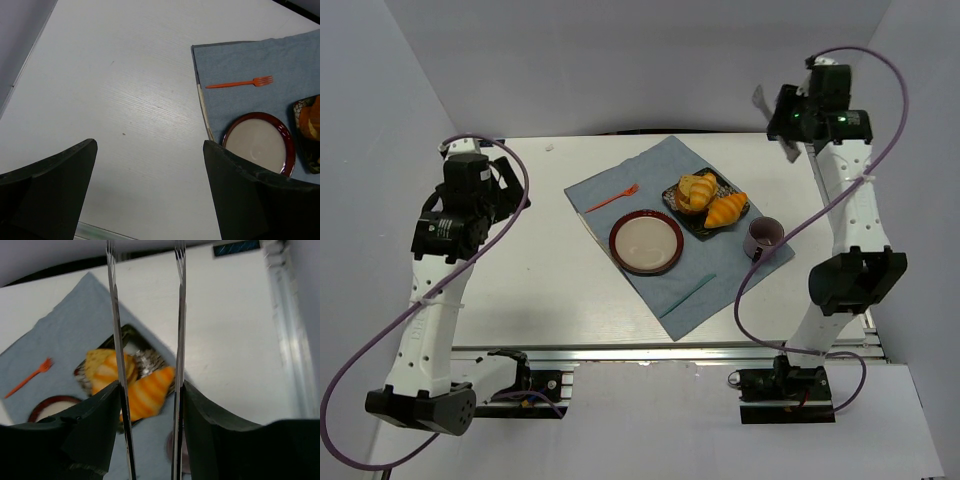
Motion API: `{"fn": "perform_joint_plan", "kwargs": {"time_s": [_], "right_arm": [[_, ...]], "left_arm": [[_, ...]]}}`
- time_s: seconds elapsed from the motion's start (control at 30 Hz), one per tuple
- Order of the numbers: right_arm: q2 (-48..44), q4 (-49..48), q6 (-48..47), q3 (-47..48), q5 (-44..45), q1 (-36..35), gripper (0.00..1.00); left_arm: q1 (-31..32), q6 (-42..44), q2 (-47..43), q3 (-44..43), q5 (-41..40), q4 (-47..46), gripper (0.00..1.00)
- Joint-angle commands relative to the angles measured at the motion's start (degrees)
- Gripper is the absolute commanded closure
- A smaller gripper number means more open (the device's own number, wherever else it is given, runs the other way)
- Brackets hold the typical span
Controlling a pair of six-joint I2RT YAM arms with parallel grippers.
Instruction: Place the bread
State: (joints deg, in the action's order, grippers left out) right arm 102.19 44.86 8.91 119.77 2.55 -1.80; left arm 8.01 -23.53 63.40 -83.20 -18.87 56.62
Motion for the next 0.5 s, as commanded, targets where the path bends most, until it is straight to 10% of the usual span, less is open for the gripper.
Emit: {"fn": "perform_joint_plan", "kwargs": {"time_s": [0.0, 0.47], "right_arm": [[-3.0, 5.1, 12.2, -2.9, 1.8, -5.7, 0.44], [-3.5, 10.0, 33.2, -9.0, 15.3, -23.2, 0.41]], "left_arm": [[0.1, -1.3, -1.7, 0.2, 2.4, -0.6, 0.02], [1.0, -1.9, -6.0, -1.6, 11.0, 3.1, 0.02]]}}
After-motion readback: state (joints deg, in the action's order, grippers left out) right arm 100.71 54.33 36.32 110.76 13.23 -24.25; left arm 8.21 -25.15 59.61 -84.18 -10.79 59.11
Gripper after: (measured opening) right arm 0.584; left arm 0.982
